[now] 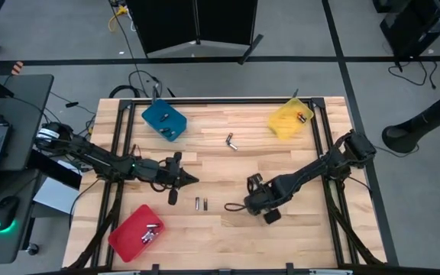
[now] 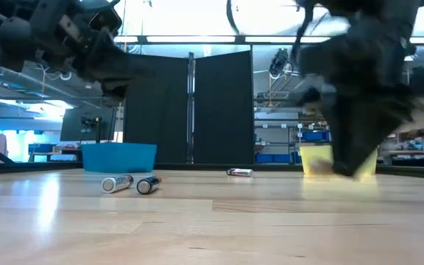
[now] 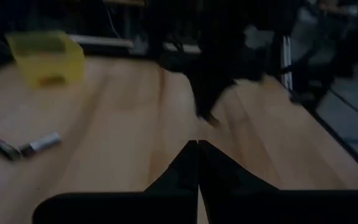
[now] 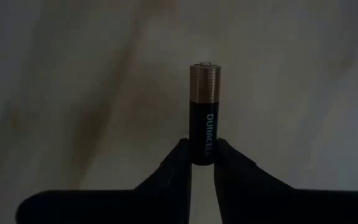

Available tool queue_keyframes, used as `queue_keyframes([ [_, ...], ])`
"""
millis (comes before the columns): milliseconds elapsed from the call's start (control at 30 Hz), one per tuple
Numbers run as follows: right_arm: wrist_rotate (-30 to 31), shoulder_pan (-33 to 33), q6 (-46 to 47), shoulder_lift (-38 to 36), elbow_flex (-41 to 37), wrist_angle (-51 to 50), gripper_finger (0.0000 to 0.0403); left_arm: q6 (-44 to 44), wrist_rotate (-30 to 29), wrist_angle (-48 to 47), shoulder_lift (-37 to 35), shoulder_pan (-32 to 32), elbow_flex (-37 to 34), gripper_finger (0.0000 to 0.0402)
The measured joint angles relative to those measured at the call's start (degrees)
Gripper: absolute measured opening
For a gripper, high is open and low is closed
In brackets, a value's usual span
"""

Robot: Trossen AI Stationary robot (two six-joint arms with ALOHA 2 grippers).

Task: Sort batteries
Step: Put the right black brown battery into the blue bin

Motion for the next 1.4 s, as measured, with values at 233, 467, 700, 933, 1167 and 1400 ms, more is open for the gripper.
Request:
queue_keyframes([
  [233,6.5,-3.6,3.3,-2.6,-6.5,29.7,0.0052,5.6,-2.8,8.5,0.0,0.0,0.0,0.0015],
  [467,6.5,-9.8,6.4,-2.7,-19.2,72.7,0.0052,10.8,-2.5,12.6,0.0,0.0,0.0,0.0015],
  [700,6.2,-12.7,6.3,-2.7,-21.5,87.6,0.0052,9.2,-1.7,13.6,0.5,0.0,2.6,0.0044],
  [933,5.8,-12.6,4.8,-2.7,-21.5,90.8,0.0052,7.9,-1.7,12.7,6.8,0.0,8.5,0.0129],
  [1167,5.8,-12.5,3.4,-2.7,-21.5,92.7,0.0052,7.7,-4.8,16.2,11.0,1.1,11.0,0.0186],
  [1400,5.8,-12.1,2.3,-2.7,-21.5,93.5,0.0052,4.0,0.5,16.8,11.0,4.2,11.0,0.0196],
])
